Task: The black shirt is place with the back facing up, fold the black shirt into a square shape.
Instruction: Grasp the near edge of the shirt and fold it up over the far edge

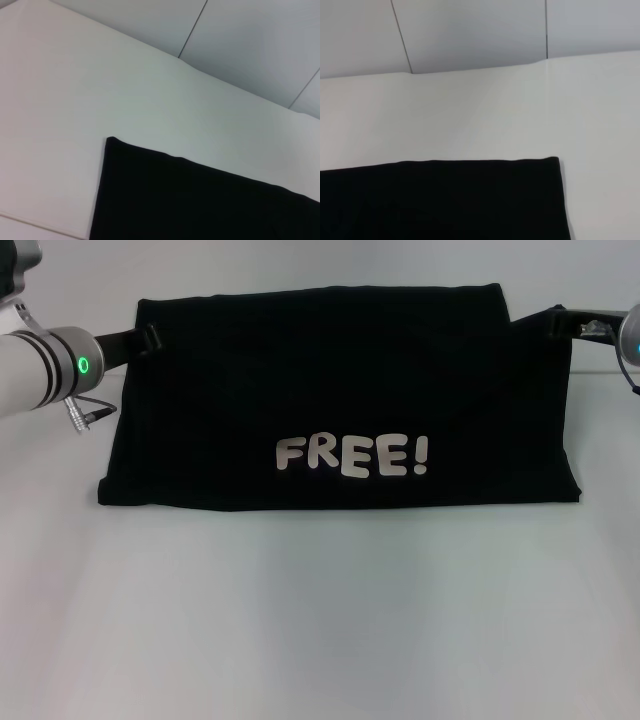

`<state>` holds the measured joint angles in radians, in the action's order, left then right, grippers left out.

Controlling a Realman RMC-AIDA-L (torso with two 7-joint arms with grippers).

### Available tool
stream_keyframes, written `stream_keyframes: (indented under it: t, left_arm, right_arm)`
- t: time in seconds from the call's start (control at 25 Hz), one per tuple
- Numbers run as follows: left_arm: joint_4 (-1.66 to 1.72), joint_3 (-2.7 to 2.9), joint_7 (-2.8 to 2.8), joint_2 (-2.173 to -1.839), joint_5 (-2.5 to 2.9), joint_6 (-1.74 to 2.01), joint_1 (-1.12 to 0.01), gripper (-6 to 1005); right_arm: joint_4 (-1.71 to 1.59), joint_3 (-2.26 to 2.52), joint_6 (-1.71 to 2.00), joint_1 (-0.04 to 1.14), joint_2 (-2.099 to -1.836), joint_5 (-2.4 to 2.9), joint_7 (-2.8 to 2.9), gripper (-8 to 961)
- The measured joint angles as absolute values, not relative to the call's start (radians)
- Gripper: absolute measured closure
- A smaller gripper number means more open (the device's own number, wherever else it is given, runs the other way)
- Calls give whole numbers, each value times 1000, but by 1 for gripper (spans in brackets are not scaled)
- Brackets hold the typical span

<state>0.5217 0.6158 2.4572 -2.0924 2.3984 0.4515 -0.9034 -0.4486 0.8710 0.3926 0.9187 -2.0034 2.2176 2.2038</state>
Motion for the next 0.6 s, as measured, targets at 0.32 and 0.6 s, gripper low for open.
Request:
stream_keyframes:
  t: [0.32,0.6]
  left_arm:
    - [515,676,2439,-2107,2399,438,-899,944]
    - [491,746,2436,-2104,2406,451,-913,902]
  right_arm:
    - [-426,912,345,936,-2015,2219,2194,905]
    - [-406,966,343,942,-2014,2220,2197,904]
